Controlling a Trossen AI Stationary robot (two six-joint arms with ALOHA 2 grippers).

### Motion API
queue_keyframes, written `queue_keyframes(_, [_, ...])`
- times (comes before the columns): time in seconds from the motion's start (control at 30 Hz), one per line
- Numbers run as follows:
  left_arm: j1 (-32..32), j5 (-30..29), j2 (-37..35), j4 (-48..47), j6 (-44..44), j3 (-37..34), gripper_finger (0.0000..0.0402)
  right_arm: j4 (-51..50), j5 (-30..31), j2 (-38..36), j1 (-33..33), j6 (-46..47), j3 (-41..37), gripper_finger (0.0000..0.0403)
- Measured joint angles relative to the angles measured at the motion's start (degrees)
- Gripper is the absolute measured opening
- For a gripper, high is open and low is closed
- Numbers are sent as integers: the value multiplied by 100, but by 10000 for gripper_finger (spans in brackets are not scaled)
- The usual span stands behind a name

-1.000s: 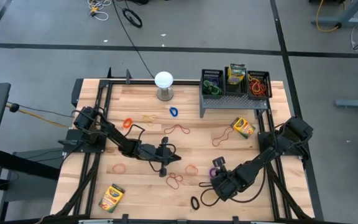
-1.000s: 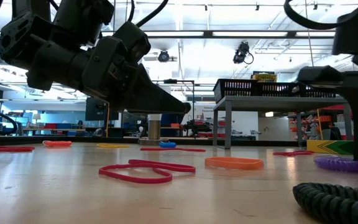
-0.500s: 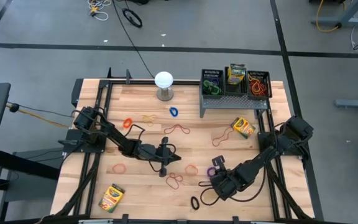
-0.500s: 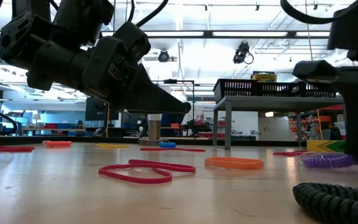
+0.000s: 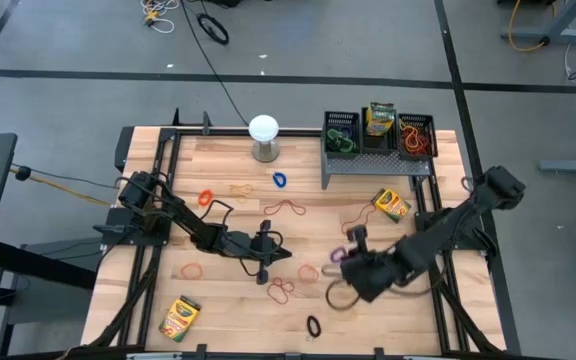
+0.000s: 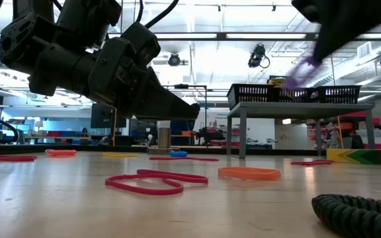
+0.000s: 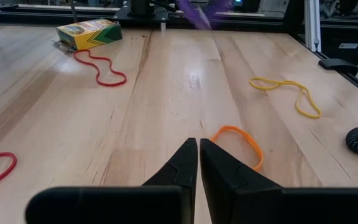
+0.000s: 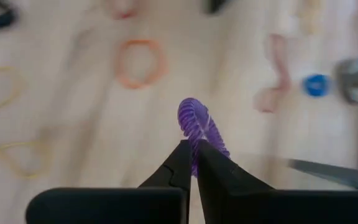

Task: Pick & Place Office Desk Supplies
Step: Put the violet spring keychain into the left black basket on the shelf

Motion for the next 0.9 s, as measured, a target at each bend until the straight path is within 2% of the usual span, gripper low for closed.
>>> queue_keyframes(0.17, [-2, -2, 0, 2, 2, 0, 28, -646, 348, -426, -790, -279, 521, 17])
queue_keyframes(0.37, [0, -1, 0, 3, 2, 0, 28, -794, 424, -516, -2214, -1223, 1056, 17])
queue_keyframes(0.63, [-1, 0, 0, 13, 1, 0, 28, -631, 424, -514, -4072, -2297, 1330, 18])
queue_keyframes(0.8, [-1, 0, 0, 15, 1, 0, 28, -147, 405, -514, -5043, -2772, 1331, 18])
queue_keyframes(0.9, [0, -2, 0, 15, 2, 0, 28, 127, 137, -514, -5540, -3017, 1331, 18])
